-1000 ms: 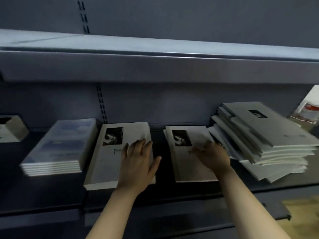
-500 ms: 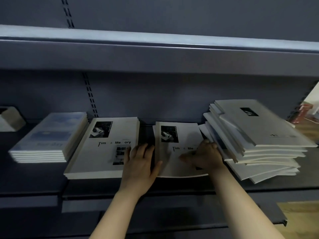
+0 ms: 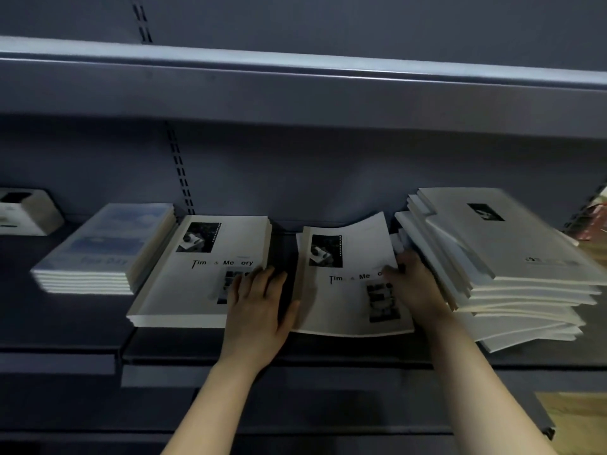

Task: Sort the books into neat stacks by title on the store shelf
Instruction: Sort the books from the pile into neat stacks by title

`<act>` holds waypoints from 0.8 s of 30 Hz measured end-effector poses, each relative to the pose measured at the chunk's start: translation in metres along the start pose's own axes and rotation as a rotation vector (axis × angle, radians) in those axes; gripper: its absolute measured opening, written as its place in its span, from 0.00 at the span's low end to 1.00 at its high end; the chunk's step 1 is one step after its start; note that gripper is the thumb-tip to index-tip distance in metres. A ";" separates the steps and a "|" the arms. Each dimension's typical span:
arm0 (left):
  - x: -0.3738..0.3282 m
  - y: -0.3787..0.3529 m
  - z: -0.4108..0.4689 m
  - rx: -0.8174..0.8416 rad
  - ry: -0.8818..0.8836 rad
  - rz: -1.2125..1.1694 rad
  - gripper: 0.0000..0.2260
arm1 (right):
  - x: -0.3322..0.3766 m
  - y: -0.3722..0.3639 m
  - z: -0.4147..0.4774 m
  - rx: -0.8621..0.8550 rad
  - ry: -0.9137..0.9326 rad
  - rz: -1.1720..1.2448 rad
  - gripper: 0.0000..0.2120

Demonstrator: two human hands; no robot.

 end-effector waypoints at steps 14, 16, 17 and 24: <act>0.059 0.034 0.004 -0.035 0.034 -0.057 0.24 | 0.054 0.016 -0.009 -0.165 0.069 0.323 0.09; 0.075 0.039 0.001 -0.040 0.052 -0.070 0.24 | 0.067 0.000 -0.016 -0.126 0.075 0.336 0.04; 0.084 0.042 0.000 -0.042 0.061 -0.075 0.24 | 0.071 -0.011 -0.019 -0.108 0.067 0.349 0.03; 0.144 0.064 -0.020 -0.061 0.131 -0.043 0.24 | 0.083 -0.085 -0.043 -0.040 -0.012 0.340 0.10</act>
Point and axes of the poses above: each hand's wrist, its own z-axis towards the middle knuckle, its own y-axis out of the back of the hand, x = y × z, the point moved 9 cm from there along z, towards the middle knuckle, and after that the axes turned 6 degrees about -x, right-handed, at the moved point
